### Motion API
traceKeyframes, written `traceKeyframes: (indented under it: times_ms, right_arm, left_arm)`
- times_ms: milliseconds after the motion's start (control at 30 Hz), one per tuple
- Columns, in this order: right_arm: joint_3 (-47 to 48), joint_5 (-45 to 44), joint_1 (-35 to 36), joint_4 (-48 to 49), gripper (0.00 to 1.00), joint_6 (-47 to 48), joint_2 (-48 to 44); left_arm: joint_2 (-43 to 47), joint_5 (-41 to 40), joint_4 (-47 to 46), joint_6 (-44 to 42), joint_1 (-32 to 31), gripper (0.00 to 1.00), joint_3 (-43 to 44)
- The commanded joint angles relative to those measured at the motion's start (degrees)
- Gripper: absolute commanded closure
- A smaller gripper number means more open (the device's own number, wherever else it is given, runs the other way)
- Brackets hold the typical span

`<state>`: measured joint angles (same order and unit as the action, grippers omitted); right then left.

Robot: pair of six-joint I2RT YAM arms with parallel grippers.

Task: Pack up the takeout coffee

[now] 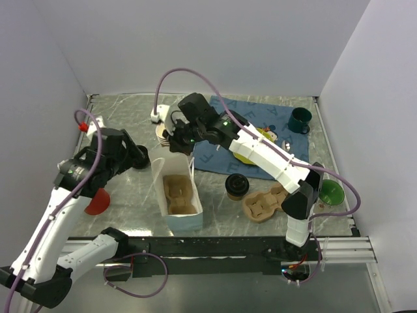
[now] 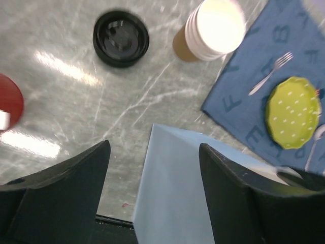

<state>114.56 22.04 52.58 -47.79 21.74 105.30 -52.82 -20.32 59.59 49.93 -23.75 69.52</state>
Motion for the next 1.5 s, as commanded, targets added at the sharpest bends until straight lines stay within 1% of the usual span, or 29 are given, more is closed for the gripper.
traceKeyframes:
  times_ms: [0,33,67,100,133,167,200,233,267,300,333,400,467,567,600,667,700,767,933,1033,1067,1300,1367,1400,1467]
  right_arm:
    - [6.01,-11.14,-0.11,-5.44,1.00,-20.19,-1.15]
    - [7.85,-12.97,-0.02,-7.39,1.00,-23.29,-1.06]
    - [8.83,-14.29,0.07,-9.15,1.00,-29.41,-0.88]
    - [9.62,-15.44,-0.02,-13.17,1.00,-32.43,-0.79]
    - [10.15,-18.58,-0.02,-15.03,1.00,-35.59,-0.88]
    - [9.89,-20.79,0.07,-16.97,1.00,-42.93,-1.23]
    - [7.63,-21.77,-0.10,-19.33,1.00,-46.05,-2.28]
    - [6.04,-21.87,-0.02,-19.53,1.00,-48.34,-3.16]
    - [4.20,-23.52,0.16,-19.53,1.00,-52.72,-4.12]
    - [-0.09,-23.62,0.16,-18.92,1.00,-54.85,-6.57]
    - [-2.22,-23.80,0.16,-16.40,1.00,-56.61,-7.81]
    - [-6.26,-25.47,0.25,-14.36,1.00,-59.78,-10.88]
    - [-7.07,-26.95,0.24,-13.65,1.00,-62.41,-12.04]
    - [-7.60,-30.56,0.25,-13.30,1.00,-64.44,-13.45]
    - [-8.47,-31.79,0.25,-13.12,1.00,-65.32,-14.32]
    - [-9.70,-32.50,0.16,-12.33,1.00,-67.60,-15.20]
    - [-10.84,-32.94,0.16,-11.80,1.00,-68.57,-16.08]
    - [-11.55,-33.82,0.24,-11.10,1.00,-70.33,-16.61]
    - [-11.20,-35.84,0.25,-9.61,1.00,-70.34,-17.14]
    - [-12.08,-35.67,0.24,-8.73,1.00,-70.43,-17.23]
    - [-12.43,-35.32,0.33,-8.38,1.00,-70.43,-17.58]
    - [-15.68,-34.97,0.51,-7.23,1.00,-70.25,-18.99]
    - [-17.17,-34.53,0.68,-6.27,1.00,-70.34,-19.60]
    - [-17.62,-34.35,0.68,-5.91,1.00,-70.34,-19.95]
    - [-19.02,-34.26,0.95,-4.78,1.00,-70.25,-20.83]
  left_arm:
    - [-0.44,-3.77,5.43,-3.08,0.10,0.21,10.35]
    - [-0.62,-3.07,6.32,-3.52,0.10,0.20,11.51]
    - [-1.14,-3.15,7.11,-3.61,0.10,0.18,13.87]
    - [-1.32,-3.59,8.51,-2.57,0.10,0.17,15.02]
    - [-1.41,-3.94,10.61,-0.73,0.10,0.17,16.08]
    - [-0.89,-3.94,11.59,0.24,0.10,0.17,17.83]
    - [-0.62,-4.03,12.29,1.30,0.10,0.17,18.63]
    - [-0.10,-4.12,13.95,3.48,0.02,0.17,19.33]
    - [0.43,-3.77,14.84,4.46,0.10,0.18,20.56]
    - [0.70,-3.77,15.81,5.43,0.10,0.19,21.27]
    - [0.87,-3.94,18.78,7.96,0.10,0.19,21.97]
    - [1.40,-1.93,19.16,7.64,0.10,0.20,23.56]
    - [2.97,-0.35,18.98,8.95,0.10,0.20,23.91]
    - [4.47,3.87,18.98,12.20,0.10,0.22,22.69]
    - [4.56,6.40,18.98,12.64,0.10,0.22,22.25]
    - [5.09,9.49,18.98,14.66,0.10,0.23,20.50]
    - [5.44,12.46,18.55,15.28,0.10,0.23,19.96]
    - [6.75,14.77,18.19,16.77,0.10,0.24,19.00]
    - [9.92,21.18,19.15,18.27,0.10,0.25,18.64]
    - [11.24,26.36,19.24,20.90,0.10,0.28,14.61]
    - [11.51,28.12,19.16,21.43,0.10,0.29,12.07]
    - [12.56,29.64,19.24,23.37,0.10,0.35,2.56]
    - [12.39,27.54,19.07,23.28,0.10,0.35,1.68]
    - [12.04,24.30,19.16,22.58,0.10,0.35,1.94]
    - [10.37,22.00,18.98,21.88,0.02,0.35,3.60]
